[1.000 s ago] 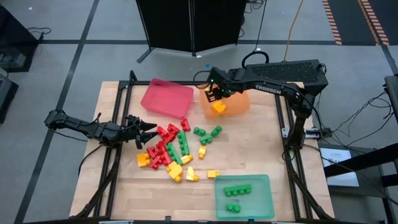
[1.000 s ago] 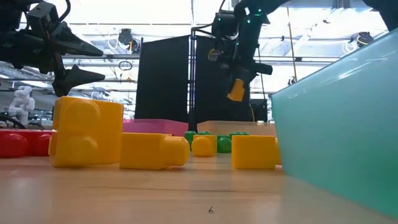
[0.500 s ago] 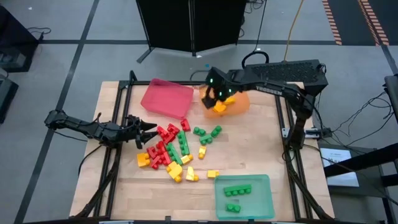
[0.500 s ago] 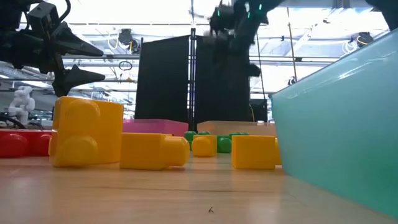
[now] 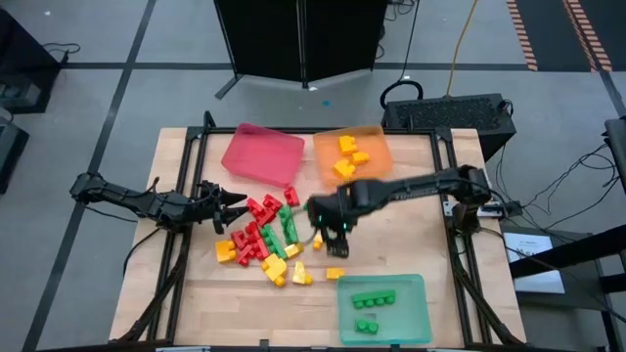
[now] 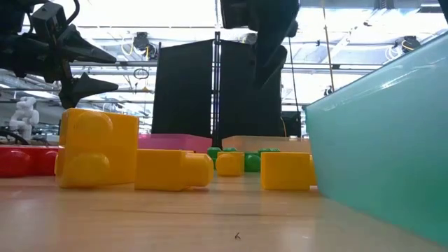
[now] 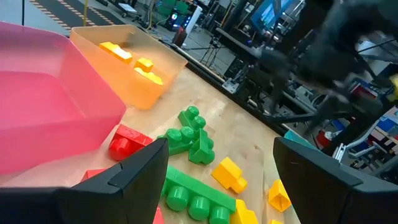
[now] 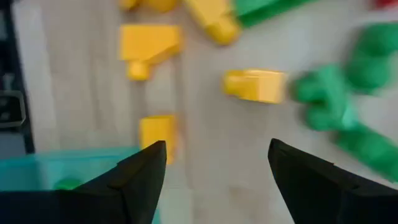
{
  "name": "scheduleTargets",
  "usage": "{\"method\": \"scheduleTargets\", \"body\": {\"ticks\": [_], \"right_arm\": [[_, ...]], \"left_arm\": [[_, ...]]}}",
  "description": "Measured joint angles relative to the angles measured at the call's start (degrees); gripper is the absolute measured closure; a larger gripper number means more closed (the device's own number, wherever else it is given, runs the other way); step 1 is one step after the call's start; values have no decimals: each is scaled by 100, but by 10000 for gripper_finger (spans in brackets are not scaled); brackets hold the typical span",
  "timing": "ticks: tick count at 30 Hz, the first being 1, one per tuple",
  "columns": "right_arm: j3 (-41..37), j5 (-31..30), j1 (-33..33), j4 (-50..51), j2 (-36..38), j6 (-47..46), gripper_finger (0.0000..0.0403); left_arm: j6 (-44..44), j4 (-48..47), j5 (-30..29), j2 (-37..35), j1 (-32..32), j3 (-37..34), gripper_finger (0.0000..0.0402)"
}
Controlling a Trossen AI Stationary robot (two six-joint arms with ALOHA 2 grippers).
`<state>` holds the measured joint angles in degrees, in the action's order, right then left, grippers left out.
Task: Sort blocks
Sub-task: Put the yellow game piece into the orange bin
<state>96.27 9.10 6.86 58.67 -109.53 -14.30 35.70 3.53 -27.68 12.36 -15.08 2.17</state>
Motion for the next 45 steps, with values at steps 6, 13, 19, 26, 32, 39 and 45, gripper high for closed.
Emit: {"method": "scheduleTargets", "body": {"ticks": [6,13,19,26,32,39,45], "right_arm": [[0,28,389,-280,-508,-252,72],[0,349,448,-406,-769,-649,43],[0,465,482,-581,-849,-639,41],[0,467,478,-684,-846,-651,41],[0,558,521,-765,-1126,-815,41],[-2,627,537,-718,-1191,-1030,41],[-2,627,563,-778,-1240,-1048,41]], "left_arm": [[0,-1,1,0,1,0,110],[-2,-3,4,0,0,0,110],[-2,-8,7,0,1,0,110],[-4,-26,72,0,1,0,110],[-4,-28,87,0,0,0,110],[-7,-152,93,0,-1,0,110],[-7,-310,94,0,-1,-2,110]]}}
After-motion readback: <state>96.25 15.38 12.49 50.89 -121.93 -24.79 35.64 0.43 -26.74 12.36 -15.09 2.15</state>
